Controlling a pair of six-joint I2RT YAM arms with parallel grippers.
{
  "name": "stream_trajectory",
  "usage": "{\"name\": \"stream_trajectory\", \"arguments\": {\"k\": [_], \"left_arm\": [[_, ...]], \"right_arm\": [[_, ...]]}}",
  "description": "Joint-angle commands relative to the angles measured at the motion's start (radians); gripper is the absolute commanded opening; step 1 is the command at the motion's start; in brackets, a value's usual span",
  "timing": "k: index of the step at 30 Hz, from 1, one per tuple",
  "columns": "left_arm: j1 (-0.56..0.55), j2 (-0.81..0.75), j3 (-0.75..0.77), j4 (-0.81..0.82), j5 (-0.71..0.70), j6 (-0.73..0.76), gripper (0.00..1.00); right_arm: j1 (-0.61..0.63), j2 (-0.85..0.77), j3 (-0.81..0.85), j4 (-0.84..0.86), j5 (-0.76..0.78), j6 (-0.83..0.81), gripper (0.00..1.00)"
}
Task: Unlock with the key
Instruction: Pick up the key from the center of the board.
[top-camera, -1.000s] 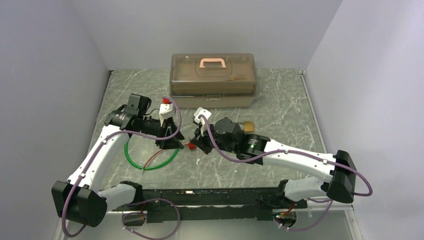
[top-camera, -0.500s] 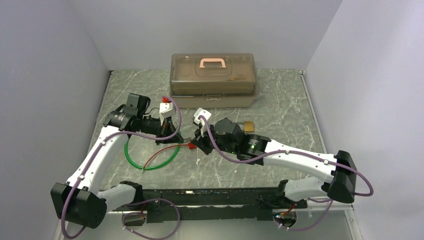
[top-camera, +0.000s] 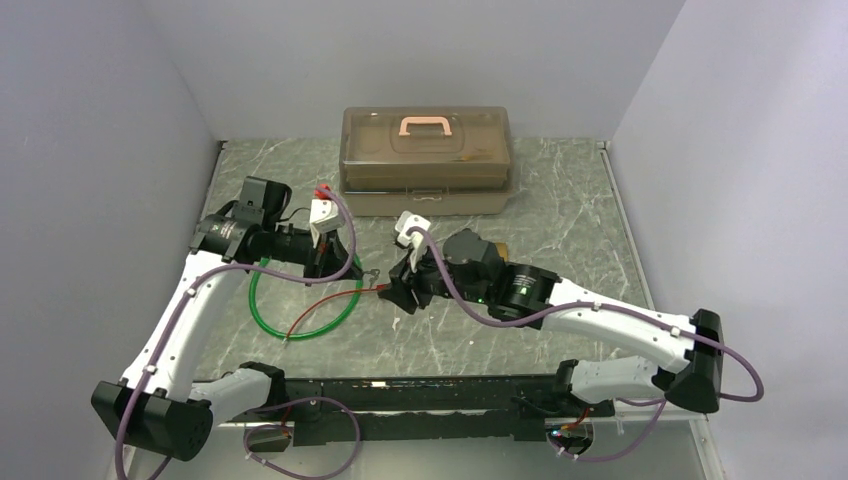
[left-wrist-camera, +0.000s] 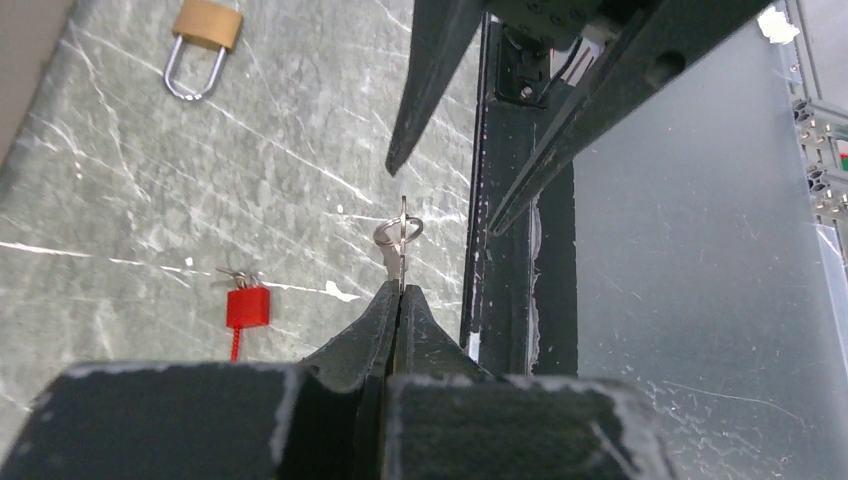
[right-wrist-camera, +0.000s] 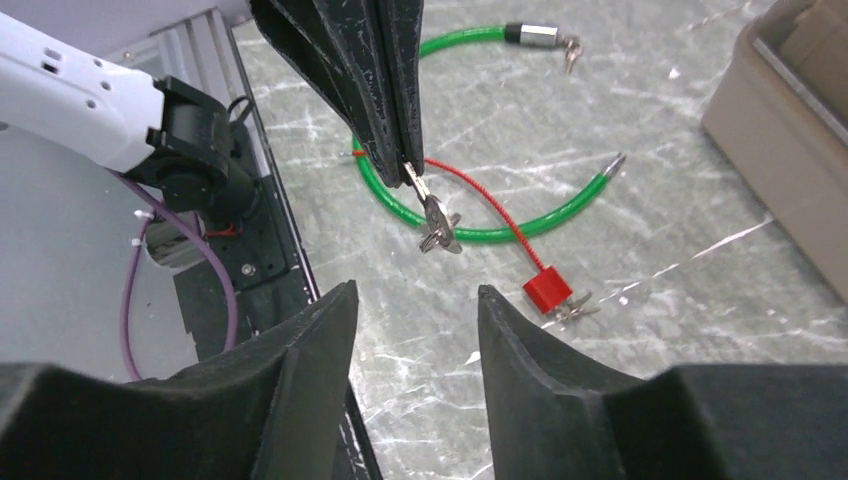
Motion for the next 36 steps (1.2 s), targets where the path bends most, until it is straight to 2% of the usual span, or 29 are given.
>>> {"name": "stream_trajectory", "arguments": {"k": [1,4,7,10,14,21,33,36], "left_arm": [[-0.003,-0.004,0.097,-0.092,0.017,0.069,0.0],[-0.006,-0.015,0.123,-0.125,0.02,0.083,0.0],[-0.01,-0.03,0.146,-0.166,0.041,0.104,0.0],[-0.011,-0.05,0.164,-0.18,0.06,0.105,0.0],[-0.011,-0.062,0.187,-0.194,0.079,0.105,0.0],[-0.011,-0.066,0.18,-0.193,0.102,0.105,0.0],[-0.012,-0.064,0.179,-0.204,0.117,0.117,0.0],[-0.011,-0.063,0.182,-0.207,0.119,0.119,0.0]], "right_arm": [[-0.03,-0.075,0.096,-0.043,-0.05,-0.043,0.54],[-0.055,-0.113,0.112,-0.036,-0.069,-0.051,0.62],[-0.096,-0.147,0.088,0.059,-0.162,-0.014,0.63],[-0.151,-0.135,0.074,0.142,-0.32,0.069,0.62],[-0.19,-0.092,0.082,0.203,-0.474,0.146,0.57],[-0.194,-0.026,0.108,0.24,-0.593,0.188,0.52],[-0.192,0.033,0.094,0.312,-0.642,0.239,0.37],[-0.194,0.038,0.092,0.328,-0.654,0.248,0.29]]}}
